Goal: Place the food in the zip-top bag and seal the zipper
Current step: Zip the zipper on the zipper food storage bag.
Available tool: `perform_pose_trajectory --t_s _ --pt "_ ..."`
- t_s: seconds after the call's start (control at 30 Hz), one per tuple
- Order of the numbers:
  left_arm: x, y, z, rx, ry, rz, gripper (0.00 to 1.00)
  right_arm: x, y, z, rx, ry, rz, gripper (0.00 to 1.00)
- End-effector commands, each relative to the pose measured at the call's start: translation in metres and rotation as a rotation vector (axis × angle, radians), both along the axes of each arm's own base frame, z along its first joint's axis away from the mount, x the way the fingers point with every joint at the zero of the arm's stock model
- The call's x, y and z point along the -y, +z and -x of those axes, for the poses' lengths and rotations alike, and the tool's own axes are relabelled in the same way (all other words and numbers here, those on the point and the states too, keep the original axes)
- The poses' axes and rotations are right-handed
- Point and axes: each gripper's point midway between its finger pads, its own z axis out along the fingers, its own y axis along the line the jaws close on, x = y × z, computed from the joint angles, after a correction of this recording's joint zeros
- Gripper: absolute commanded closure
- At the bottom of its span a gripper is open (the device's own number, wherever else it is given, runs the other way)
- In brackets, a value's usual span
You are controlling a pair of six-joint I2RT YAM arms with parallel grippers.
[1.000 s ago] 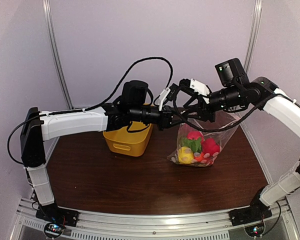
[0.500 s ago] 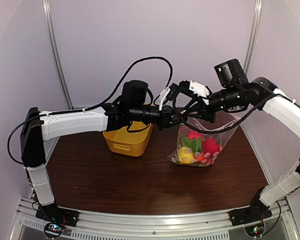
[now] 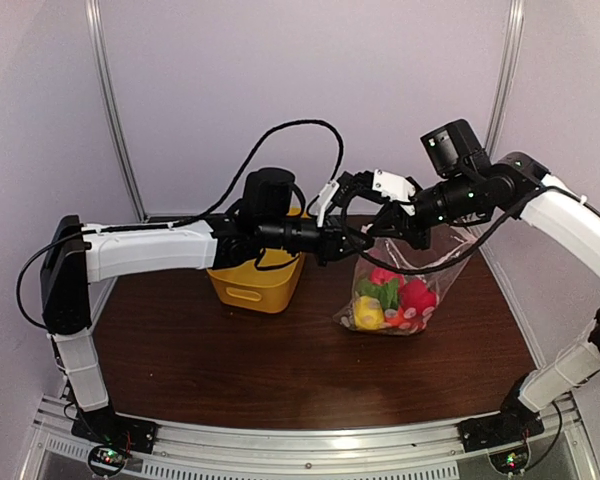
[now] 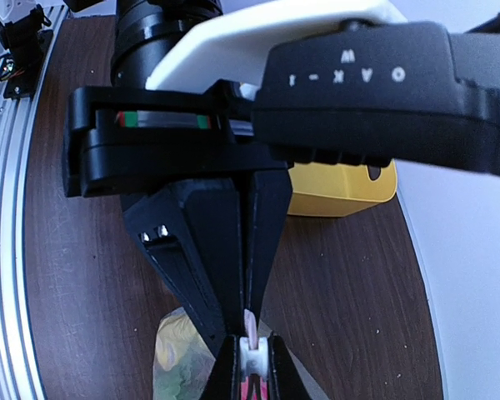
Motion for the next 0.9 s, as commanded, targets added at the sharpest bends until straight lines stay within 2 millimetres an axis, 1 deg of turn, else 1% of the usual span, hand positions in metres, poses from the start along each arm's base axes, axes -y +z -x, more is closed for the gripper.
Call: perform_pose_trajectory --t_s 0.0,0.07,0.2,0.27,0.37,0.57,0.87 --pt "-0.012 0.025 -0.006 0.076 0.043 0.078 1.0 0.032 -0.019 -0.008 0.003 -0.079 0.173 1.0" --pt "-0.014 0.023 -0.008 0.077 0.053 0.079 1.0 0.04 -0.027 -0.009 -0.02 -0.093 0.205 1.0" --pt "-0.017 0.019 -0.01 0.076 0.064 0.083 1.0 0.048 -0.031 -0.011 -0.064 -0.104 0.196 1.0" --pt "-0.018 0.017 -0.011 0.075 0.068 0.081 1.0 0.05 -0.028 -0.011 -0.062 -0.111 0.188 1.0" --pt "-0.019 0.015 -0.012 0.074 0.07 0.078 1.0 0.054 -0.019 -0.013 -0.048 -0.125 0.173 1.0" --pt "-0.025 0.014 -0.016 0.083 0.094 0.076 1.0 0.071 -0.003 -0.019 -0.034 -0.162 0.182 1.0" --pt "-0.04 0.013 -0.025 0.094 0.135 0.069 1.0 0.101 -0.005 -0.017 -0.04 -0.211 0.232 1.0"
